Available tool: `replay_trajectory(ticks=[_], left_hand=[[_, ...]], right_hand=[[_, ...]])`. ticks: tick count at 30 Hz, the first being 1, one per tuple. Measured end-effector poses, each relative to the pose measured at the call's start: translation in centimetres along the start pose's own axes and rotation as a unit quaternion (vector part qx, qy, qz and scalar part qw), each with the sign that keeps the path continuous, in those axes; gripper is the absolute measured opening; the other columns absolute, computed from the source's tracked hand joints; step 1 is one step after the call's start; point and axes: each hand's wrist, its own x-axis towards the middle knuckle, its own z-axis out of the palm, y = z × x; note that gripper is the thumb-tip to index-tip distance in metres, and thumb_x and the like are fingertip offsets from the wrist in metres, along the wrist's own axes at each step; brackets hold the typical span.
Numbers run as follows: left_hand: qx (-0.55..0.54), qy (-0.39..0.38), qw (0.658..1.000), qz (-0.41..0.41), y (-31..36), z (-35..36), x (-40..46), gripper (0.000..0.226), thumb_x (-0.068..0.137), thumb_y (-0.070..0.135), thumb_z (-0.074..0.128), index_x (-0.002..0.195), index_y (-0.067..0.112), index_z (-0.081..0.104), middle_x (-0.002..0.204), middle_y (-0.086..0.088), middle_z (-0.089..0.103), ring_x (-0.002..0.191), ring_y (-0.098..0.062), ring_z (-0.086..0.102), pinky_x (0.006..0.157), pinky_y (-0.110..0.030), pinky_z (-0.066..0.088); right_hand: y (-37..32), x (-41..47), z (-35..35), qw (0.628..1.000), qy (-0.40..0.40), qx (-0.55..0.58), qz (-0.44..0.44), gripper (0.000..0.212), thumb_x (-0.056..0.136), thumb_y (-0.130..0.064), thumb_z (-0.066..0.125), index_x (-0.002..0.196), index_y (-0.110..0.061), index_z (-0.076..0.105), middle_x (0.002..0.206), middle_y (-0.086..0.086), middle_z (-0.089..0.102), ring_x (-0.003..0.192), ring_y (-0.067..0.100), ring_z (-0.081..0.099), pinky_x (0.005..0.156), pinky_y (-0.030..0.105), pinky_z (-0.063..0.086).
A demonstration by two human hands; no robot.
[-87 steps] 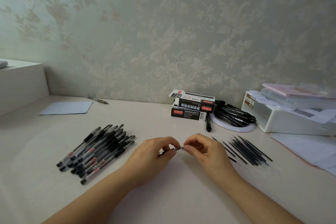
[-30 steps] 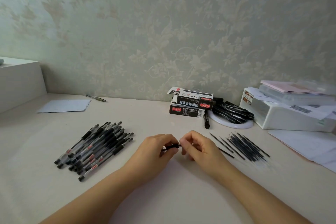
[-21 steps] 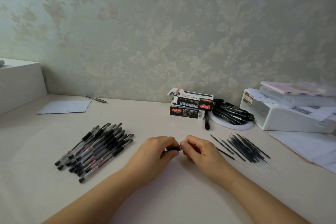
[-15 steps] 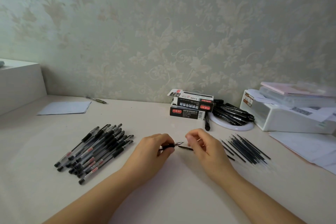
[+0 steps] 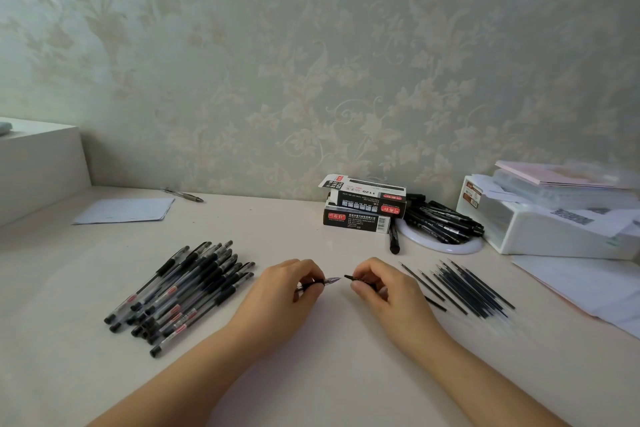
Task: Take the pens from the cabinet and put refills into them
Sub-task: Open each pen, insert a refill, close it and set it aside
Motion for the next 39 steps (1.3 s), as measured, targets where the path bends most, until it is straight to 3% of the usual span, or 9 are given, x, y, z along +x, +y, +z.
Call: replay_trajectory(ticks=[6,16,22,29,35,39], left_hand=[[-0.013,-0.017,0.999,0.026,-0.1,0.2,-0.2,0.008,0.090,0.025,0.059,0.093,0.032,0.063,0.084,0.016,0.059,0.078,0.001,0.052,0.064,-0.007,0.037],[-0.029,-0.030,0.998,0.050,0.6,0.3,-0.3,0.008,0.088,0.025,0.063,0.096,0.028,0.063,0.083,0.016,0.061,0.074,0.003,0.053,0.063,-0.008,0.037],[-0.041,-0.026,0.998,0.034,0.9,0.1,-0.2,0.006,0.087,0.026,0.066,0.089,0.023,0.061,0.082,0.011,0.063,0.075,-0.005,0.056,0.064,-0.014,0.042],[-0.037,-0.045,0.998,0.012,1.1,-0.1,-0.1,0.012,0.080,0.022,0.070,0.089,0.026,0.063,0.082,0.011,0.063,0.077,-0.003,0.055,0.065,-0.015,0.044],[-0.085,-0.063,0.994,-0.026,1.3,0.2,-0.2,0.010,0.079,0.019,0.071,0.085,0.026,0.066,0.075,0.013,0.066,0.067,0.001,0.055,0.061,-0.010,0.042],[-0.100,-0.060,0.993,-0.035,1.4,0.3,-0.1,0.009,0.078,0.019,0.071,0.083,0.025,0.067,0.073,0.013,0.066,0.064,0.001,0.056,0.060,-0.011,0.043]], right_hand=[[0.0,0.1,-0.3,0.994,0.000,0.109,0.031,0.011,0.086,-0.020,0.073,0.088,-0.031,0.072,0.087,-0.013,0.070,0.079,0.006,0.061,0.068,0.014,0.045],[-0.3,-0.3,-0.2,0.991,-0.063,0.116,-0.010,0.015,0.084,-0.023,0.076,0.092,-0.036,0.074,0.087,-0.010,0.070,0.078,0.008,0.062,0.068,0.015,0.046],[-0.2,0.0,-0.3,0.983,-0.060,0.166,0.044,0.007,0.081,-0.030,0.079,0.082,-0.027,0.073,0.075,-0.003,0.073,0.070,0.009,0.067,0.070,0.028,0.049],[-0.3,0.1,-0.5,0.975,-0.107,0.188,0.054,0.007,0.079,-0.029,0.079,0.084,-0.030,0.074,0.078,-0.001,0.074,0.069,0.007,0.062,0.071,0.029,0.046],[-0.4,0.1,-0.7,0.969,-0.118,0.211,0.054,0.008,0.078,-0.024,0.081,0.081,-0.027,0.075,0.076,0.002,0.075,0.060,0.003,0.056,0.061,0.015,0.043],[-0.3,0.1,-0.6,0.969,-0.122,0.211,0.050,0.006,0.079,-0.026,0.080,0.082,-0.027,0.075,0.076,0.002,0.075,0.060,0.002,0.058,0.063,0.019,0.043]])
